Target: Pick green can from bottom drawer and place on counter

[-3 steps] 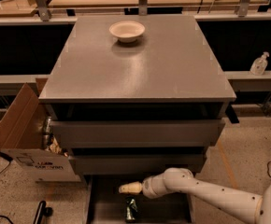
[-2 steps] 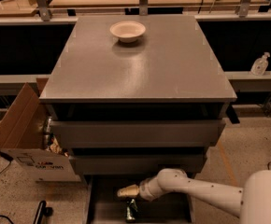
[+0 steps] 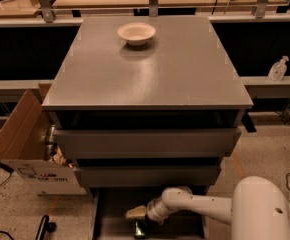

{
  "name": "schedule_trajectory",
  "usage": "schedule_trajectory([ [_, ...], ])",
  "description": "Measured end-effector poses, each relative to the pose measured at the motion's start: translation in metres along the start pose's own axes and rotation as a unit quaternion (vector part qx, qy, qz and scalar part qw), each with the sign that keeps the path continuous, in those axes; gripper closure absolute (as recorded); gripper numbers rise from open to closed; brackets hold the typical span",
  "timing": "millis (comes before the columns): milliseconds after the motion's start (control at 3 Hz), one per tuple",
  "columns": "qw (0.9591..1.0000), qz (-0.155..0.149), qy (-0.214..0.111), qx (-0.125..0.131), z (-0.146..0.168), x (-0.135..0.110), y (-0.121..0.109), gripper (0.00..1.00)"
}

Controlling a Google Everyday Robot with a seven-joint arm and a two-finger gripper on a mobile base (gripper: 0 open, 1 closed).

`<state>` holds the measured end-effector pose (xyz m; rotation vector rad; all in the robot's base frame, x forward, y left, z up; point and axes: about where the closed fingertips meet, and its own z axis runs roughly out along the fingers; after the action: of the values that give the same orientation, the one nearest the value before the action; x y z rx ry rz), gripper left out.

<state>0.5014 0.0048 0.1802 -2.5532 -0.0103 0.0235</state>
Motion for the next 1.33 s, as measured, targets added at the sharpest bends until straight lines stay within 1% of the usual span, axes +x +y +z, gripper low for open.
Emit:
schedule_trajectory([
  [333, 0.9997, 0.004, -0.010, -0.021, 0.021, -0.004, 0.009, 0.00],
  [667, 0.9989, 0.011, -0.021, -0.041, 0.038, -0.007, 0.016, 0.11],
  [1000, 0.9980, 0.014, -0.029, -0.055, 0.048, -0.009, 0.020, 0.30],
  [1333, 0.9974, 0.017, -0.032, -0.062, 0.051, -0.010, 0.023, 0.35],
])
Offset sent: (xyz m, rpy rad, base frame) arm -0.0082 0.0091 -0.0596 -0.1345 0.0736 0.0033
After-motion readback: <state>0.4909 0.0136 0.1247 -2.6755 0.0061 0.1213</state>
